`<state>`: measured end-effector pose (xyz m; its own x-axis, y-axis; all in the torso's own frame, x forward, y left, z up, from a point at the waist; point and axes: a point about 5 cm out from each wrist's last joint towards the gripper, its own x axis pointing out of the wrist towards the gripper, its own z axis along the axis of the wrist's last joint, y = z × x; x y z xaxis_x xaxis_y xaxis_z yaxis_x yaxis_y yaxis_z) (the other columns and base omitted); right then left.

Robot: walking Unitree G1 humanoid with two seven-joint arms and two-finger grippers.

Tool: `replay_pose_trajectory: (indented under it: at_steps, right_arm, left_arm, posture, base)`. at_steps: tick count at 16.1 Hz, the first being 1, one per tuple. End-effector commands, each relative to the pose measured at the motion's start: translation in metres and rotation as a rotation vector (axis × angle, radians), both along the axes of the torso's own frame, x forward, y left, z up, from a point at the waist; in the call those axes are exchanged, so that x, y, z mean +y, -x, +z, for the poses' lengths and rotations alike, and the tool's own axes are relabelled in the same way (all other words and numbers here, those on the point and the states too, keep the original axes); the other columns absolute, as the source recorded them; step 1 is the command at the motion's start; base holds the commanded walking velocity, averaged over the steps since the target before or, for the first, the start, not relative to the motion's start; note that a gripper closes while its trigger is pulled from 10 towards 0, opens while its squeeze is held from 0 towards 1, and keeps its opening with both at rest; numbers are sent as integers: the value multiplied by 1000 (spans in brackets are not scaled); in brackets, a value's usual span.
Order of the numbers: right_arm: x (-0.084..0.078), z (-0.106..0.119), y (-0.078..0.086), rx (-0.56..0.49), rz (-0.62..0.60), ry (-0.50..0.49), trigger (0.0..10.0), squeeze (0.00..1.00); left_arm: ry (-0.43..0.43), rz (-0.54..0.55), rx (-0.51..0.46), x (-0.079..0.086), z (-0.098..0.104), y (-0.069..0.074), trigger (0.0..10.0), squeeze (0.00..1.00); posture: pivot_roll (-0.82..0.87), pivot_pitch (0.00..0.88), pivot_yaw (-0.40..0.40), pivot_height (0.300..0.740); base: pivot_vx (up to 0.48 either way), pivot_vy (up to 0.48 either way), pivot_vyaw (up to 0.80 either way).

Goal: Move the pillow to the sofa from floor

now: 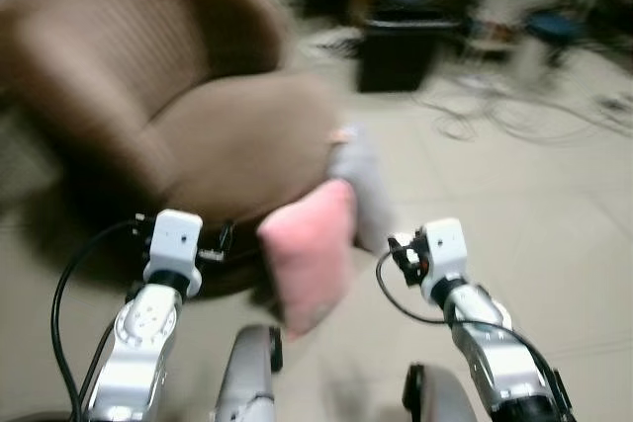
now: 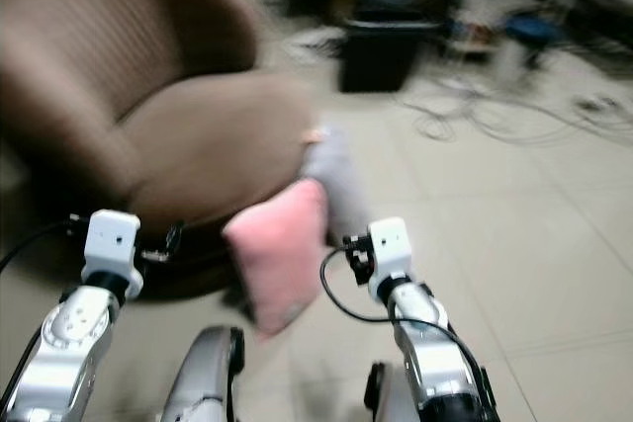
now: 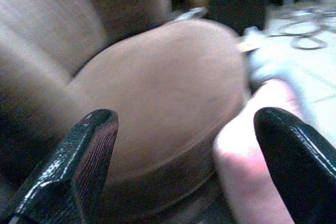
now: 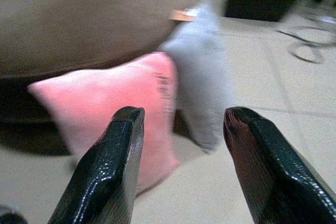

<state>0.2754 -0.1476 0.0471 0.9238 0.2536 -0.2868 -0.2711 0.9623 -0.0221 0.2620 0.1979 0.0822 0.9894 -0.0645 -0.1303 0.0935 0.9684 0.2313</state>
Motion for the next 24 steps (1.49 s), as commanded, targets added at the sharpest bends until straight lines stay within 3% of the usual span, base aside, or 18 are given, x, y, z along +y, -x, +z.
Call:
replay_pose_trajectory:
  at_steps: [1, 17, 24]
  right_arm:
    - [-5, 1, -1, -7, -9, 11, 10000, 0]
    - [-6, -10, 4, 44, 31, 26, 10000, 0]
    - [-14, -21, -2, 81, 30, 31, 10000, 0]
  left_arm:
    - [8, -36, -11, -7, 4, -3, 10000, 0]
    - [-6, -21, 8, -3, 1, -2, 10000, 0]
    - [-40, -10, 75, 1, -7, -3, 10000, 0]
  posture:
    - [88, 0, 0, 570]
    - [93, 0, -4, 570]
    - [94, 0, -2, 570]
  base:
    - [345, 0, 0]
    - [340, 0, 76]
    - [0, 0, 0]
